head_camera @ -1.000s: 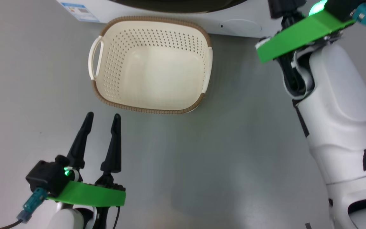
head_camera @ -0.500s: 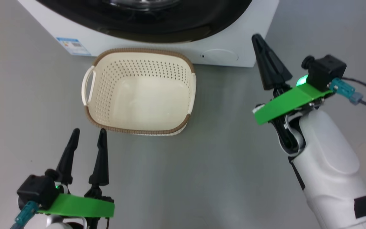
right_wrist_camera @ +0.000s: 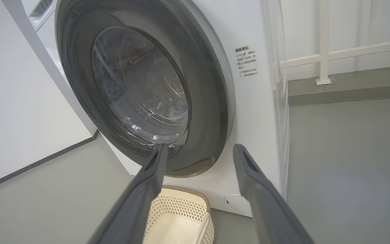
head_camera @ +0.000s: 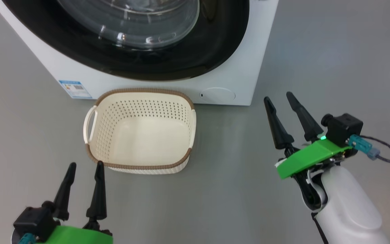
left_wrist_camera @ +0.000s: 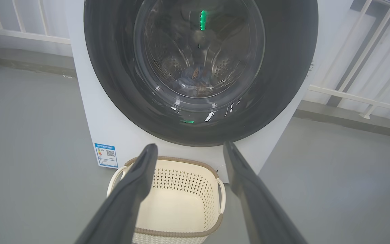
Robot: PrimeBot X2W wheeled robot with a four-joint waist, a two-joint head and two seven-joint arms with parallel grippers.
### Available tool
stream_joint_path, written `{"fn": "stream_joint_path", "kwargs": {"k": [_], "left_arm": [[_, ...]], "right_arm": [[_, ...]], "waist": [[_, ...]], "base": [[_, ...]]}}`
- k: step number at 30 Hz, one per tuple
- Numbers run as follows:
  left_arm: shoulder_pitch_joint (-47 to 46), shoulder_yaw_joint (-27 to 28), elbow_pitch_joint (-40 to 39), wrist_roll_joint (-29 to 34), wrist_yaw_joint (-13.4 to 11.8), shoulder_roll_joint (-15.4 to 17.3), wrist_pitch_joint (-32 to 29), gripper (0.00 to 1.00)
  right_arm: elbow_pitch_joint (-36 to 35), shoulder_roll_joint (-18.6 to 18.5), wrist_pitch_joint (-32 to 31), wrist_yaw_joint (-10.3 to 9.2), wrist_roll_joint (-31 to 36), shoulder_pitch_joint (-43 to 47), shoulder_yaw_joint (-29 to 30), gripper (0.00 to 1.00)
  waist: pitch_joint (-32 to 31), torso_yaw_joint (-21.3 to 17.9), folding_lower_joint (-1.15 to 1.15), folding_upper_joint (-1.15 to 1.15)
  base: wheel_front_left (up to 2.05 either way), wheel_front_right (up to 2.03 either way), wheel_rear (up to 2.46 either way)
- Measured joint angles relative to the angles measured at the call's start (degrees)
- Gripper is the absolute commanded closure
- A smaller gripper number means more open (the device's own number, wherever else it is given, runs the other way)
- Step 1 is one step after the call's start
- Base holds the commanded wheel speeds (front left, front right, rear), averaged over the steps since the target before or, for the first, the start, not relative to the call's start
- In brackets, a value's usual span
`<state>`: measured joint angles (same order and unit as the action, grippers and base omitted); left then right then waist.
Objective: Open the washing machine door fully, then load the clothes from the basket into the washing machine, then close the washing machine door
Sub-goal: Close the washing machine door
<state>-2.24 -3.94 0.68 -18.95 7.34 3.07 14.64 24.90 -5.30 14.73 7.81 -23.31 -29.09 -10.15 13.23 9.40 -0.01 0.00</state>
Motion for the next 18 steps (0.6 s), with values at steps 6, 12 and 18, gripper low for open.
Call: {"fn": "stream_joint_path", "kwargs": {"k": [6,12,18], "left_arm": [[1.9,1.1,0.3,0.2,0.0,0.1,0.0,0.00],[2.8,2.3,0.4,0.6,0.0,0.1,0.0,0.00],[4.9,3.3,0.6,1.1,0.0,0.1,0.0,0.00]], "right_arm": [[-0.8,0.6,0.0,0.00,-0.3,4.3,1.8,0.00],[-2.0,1.3,0.0,-0.01,0.0,7.7,3.1,0.00],[-3.0,1.4,0.0,-0.01,0.5,11.0,3.7,0.00]], "waist": [[-3.2,-1.3,0.00,0.00],[-5.4,-3.2,0.00,0.00],[-7.5,-4.6,0.00,0.00]], "base": [[0.00,0.00,0.00],[0.00,0.00,0.00],[0.00,0.00,0.00]]}}
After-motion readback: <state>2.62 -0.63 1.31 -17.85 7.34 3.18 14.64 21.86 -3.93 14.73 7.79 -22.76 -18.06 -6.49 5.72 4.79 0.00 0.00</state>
